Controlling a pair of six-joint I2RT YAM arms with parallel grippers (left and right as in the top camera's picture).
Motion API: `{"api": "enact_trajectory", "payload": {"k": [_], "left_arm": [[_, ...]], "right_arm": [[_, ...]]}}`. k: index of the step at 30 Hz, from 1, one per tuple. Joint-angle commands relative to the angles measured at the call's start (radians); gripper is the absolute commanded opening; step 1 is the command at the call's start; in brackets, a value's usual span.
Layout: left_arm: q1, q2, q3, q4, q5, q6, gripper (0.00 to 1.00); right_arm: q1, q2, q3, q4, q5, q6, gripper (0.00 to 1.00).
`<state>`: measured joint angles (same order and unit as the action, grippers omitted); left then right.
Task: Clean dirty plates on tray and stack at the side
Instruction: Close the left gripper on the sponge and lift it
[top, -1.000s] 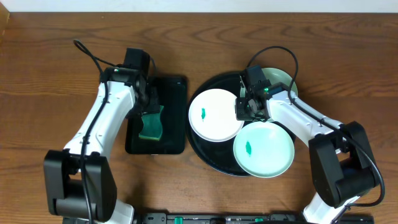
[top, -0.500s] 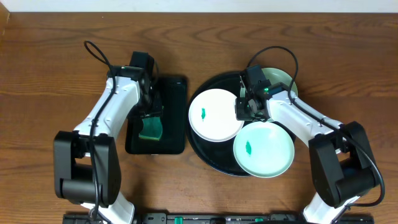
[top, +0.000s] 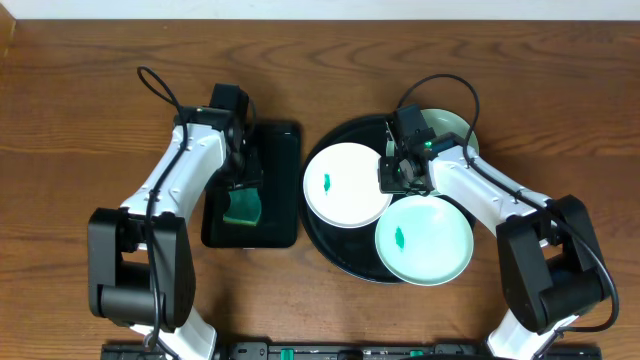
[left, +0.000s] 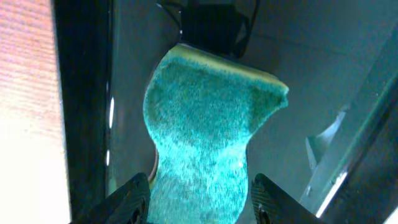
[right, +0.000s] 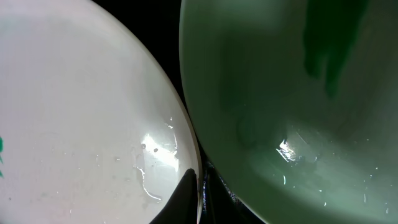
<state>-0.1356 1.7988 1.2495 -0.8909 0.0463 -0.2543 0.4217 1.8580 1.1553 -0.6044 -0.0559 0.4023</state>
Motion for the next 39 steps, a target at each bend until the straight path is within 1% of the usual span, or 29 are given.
{"api": "enact_trajectory", "payload": {"k": [1, 9, 19, 35, 37, 39], "left_arm": [[-0.002, 0.012, -0.056, 0.037, 0.002, 0.016, 0.54], [-0.001, 0.012, -0.089, 0.112, 0.002, 0.016, 0.54], [0.000, 0.012, -0.109, 0.131, 0.001, 0.016, 0.54], [0.000, 0.012, -0.190, 0.209, -0.010, 0.016, 0.54], [0.000, 0.012, -0.197, 0.212, -0.010, 0.016, 0.51], [0.000, 0.012, -0.197, 0.212, -0.010, 0.016, 0.44]], "right_arm": [[0.006, -0.004, -0.006, 0.003, -0.001, 0.009, 0.05], [0.006, -0.004, -0.006, 0.003, -0.002, 0.009, 0.05], [0.006, -0.004, -0.006, 0.003, -0.002, 0.009, 0.05], [0.006, -0.004, -0.006, 0.003, -0.002, 0.009, 0.05], [0.006, -0.004, -0.006, 0.003, -0.002, 0.009, 0.05], [0.006, -0.004, -0.006, 0.003, -0.002, 0.009, 0.05]]}}
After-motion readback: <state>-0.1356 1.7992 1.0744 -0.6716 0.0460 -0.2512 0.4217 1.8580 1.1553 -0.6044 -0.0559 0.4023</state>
